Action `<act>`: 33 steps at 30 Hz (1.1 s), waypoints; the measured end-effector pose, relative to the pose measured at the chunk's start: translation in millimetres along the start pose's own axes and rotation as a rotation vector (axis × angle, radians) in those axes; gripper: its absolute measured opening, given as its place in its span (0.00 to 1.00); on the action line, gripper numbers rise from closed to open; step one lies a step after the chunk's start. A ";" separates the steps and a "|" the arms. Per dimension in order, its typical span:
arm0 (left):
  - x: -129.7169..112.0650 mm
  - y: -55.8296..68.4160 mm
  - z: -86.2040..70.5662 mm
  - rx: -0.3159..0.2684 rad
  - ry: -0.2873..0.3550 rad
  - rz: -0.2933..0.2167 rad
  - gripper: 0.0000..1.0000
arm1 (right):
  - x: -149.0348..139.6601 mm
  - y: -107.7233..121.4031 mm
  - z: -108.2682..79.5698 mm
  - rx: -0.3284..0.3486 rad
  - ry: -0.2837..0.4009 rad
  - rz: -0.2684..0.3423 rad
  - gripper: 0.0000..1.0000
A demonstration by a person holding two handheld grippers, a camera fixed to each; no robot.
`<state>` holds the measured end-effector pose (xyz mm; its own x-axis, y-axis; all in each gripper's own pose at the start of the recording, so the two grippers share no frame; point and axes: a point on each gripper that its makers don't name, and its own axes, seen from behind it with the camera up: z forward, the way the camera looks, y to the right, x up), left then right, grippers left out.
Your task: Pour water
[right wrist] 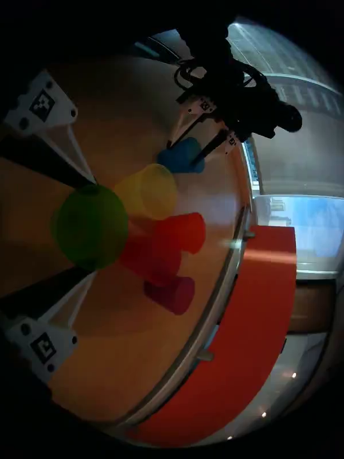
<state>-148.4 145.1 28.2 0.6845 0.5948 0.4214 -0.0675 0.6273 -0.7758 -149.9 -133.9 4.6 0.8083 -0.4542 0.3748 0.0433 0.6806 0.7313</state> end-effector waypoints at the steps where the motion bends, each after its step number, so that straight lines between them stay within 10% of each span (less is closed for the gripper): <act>1: -1.1 -0.2 -0.2 0.003 -0.003 0.000 0.88 | -1.1 0.3 0.5 -0.001 0.000 0.002 0.92; 33: -30.8 -0.2 -29.3 0.084 -0.009 -0.066 0.89 | -22.5 0.6 -25.8 -0.078 0.023 0.092 1.00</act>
<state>-148.2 112.0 1.6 0.6833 0.5546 0.4749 -0.0830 0.7052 -0.7042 -153.0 -108.4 -18.0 0.8243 -0.3750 0.4243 0.0133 0.7619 0.6476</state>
